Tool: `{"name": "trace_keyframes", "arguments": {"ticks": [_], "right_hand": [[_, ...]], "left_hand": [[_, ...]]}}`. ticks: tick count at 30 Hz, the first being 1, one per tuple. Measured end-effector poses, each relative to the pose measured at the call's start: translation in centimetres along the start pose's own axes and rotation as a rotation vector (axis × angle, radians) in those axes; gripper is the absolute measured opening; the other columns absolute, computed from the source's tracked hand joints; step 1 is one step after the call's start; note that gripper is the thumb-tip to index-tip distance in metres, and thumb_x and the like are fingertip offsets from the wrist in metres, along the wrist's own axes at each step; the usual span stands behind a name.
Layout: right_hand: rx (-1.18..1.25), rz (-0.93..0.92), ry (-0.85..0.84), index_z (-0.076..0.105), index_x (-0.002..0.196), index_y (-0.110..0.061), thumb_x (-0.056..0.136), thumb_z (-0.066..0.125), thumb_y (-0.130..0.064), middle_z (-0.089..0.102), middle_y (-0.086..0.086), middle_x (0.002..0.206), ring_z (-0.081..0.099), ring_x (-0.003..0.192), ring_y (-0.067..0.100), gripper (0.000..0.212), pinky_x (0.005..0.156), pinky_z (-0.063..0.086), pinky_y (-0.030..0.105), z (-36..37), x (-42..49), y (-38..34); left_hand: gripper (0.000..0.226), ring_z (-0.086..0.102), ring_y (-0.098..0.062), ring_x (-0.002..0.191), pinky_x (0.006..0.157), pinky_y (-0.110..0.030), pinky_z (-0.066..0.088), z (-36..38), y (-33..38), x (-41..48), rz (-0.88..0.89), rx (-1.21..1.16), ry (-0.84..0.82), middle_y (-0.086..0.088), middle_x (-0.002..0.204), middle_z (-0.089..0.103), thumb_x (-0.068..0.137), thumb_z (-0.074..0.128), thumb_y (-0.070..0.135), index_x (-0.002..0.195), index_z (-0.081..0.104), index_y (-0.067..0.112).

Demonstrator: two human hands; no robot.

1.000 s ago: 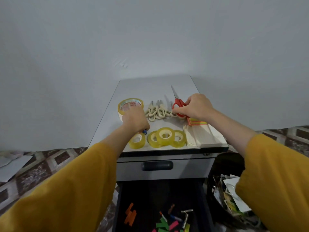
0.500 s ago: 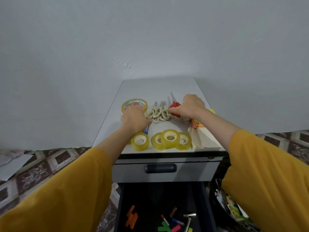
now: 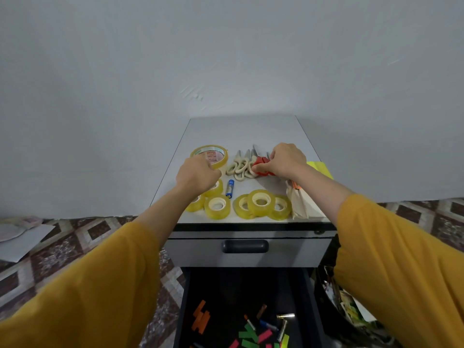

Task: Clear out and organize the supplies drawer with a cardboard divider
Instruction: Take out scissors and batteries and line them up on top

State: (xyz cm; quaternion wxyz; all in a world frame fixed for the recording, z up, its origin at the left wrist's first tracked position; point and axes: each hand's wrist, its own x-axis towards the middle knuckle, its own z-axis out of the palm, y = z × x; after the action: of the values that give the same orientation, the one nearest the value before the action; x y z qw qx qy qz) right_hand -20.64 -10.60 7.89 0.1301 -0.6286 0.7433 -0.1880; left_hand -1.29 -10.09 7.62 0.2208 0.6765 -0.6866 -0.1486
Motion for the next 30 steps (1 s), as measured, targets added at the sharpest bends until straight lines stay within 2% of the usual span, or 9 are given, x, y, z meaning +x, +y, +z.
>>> {"name": "trace_keyframes", "arguments": {"ticks": [2,4,6,10,14,18,20,23,30], "right_hand": [[0.018,-0.015,0.037,0.055,0.064,-0.008,0.076,0.073,-0.036,0.056,0.005,0.068,0.054,0.075,0.027,0.035,0.051,0.033,0.027,-0.2,-0.7,0.0],[0.044,-0.048,0.105,0.069,0.085,-0.004,0.079,0.063,-0.014,0.067,0.012,0.092,0.060,0.090,0.031,0.013,0.065,0.043,0.029,-0.4,-1.6,0.0],[0.092,-0.088,0.151,0.071,0.094,-0.006,0.081,0.054,-0.003,0.068,0.013,0.103,0.059,0.099,0.031,0.022,0.071,0.041,0.028,-0.7,-3.0,-0.1],[0.210,-0.157,0.161,0.071,0.094,-0.001,0.081,0.046,0.007,0.068,0.019,0.099,0.058,0.092,0.028,0.029,0.073,0.040,0.024,-1.1,-6.6,-0.3],[0.320,-0.180,0.140,0.070,0.093,0.004,0.082,0.044,0.009,0.069,0.020,0.098,0.061,0.100,0.029,0.029,0.088,0.045,0.027,-0.4,-10.5,-0.1],[0.445,-0.137,0.057,0.069,0.090,0.007,0.082,0.037,0.012,0.068,0.021,0.092,0.059,0.082,0.020,0.033,0.073,0.042,0.020,1.5,-14.0,0.5],[0.486,-0.121,0.004,0.068,0.089,0.006,0.083,0.035,0.013,0.067,0.018,0.084,0.055,0.070,0.011,0.035,0.065,0.043,0.015,2.5,-15.5,1.1],[0.536,-0.096,-0.046,0.069,0.091,0.005,0.087,0.034,0.012,0.063,0.011,0.076,0.056,0.066,0.010,0.035,0.059,0.042,0.005,4.1,-17.3,2.1],[0.612,-0.030,-0.158,0.067,0.099,0.009,0.086,0.036,0.017,0.062,0.014,0.082,0.051,0.059,0.004,0.034,0.050,0.043,0.007,9.3,-20.2,4.1]], "left_hand": [[0.015,0.061,-0.024,0.068,0.068,-0.033,0.053,-0.1,-0.1,-0.6,0.001,-0.016,-0.002,-0.008,0.068,0.065,0.081,0.057,0.017,0.075,0.062,0.004],[0.018,0.064,-0.027,0.070,0.068,-0.035,0.054,-0.2,-0.4,-1.4,-0.005,-0.047,-0.008,-0.012,0.074,0.069,0.081,0.059,0.017,0.078,0.066,0.000],[0.019,0.060,-0.025,0.064,0.070,-0.037,0.055,-0.3,-0.7,-2.4,-0.005,-0.072,-0.021,-0.014,0.074,0.069,0.081,0.059,0.018,0.073,0.066,0.002],[0.021,0.054,-0.013,0.056,0.070,-0.032,0.053,-0.8,-1.2,-5.3,0.013,-0.149,-0.032,-0.003,0.066,0.068,0.083,0.058,0.019,0.072,0.068,0.004],[0.020,0.053,-0.010,0.050,0.053,-0.017,0.046,-0.7,-1.4,-9.3,0.055,-0.248,-0.103,0.000,0.061,0.064,0.086,0.058,0.016,0.073,0.068,0.004],[0.020,0.050,-0.002,0.043,0.046,-0.008,0.040,0.5,-2.2,-13.0,0.073,-0.314,-0.174,0.002,0.058,0.062,0.088,0.058,0.015,0.072,0.067,0.005],[0.020,0.052,-0.003,0.047,0.051,-0.011,0.043,1.3,-2.7,-14.4,0.066,-0.337,-0.214,0.002,0.059,0.062,0.089,0.058,0.016,0.073,0.067,0.007],[0.022,0.053,-0.007,0.050,0.053,-0.013,0.045,2.8,-3.7,-15.9,0.030,-0.349,-0.270,0.003,0.060,0.062,0.090,0.059,0.019,0.071,0.066,0.011],[0.026,0.050,0.002,0.037,0.046,-0.007,0.041,6.5,-6.9,-18.9,-0.035,-0.309,-0.386,0.003,0.060,0.061,0.091,0.058,0.017,0.065,0.062,0.016]]}}
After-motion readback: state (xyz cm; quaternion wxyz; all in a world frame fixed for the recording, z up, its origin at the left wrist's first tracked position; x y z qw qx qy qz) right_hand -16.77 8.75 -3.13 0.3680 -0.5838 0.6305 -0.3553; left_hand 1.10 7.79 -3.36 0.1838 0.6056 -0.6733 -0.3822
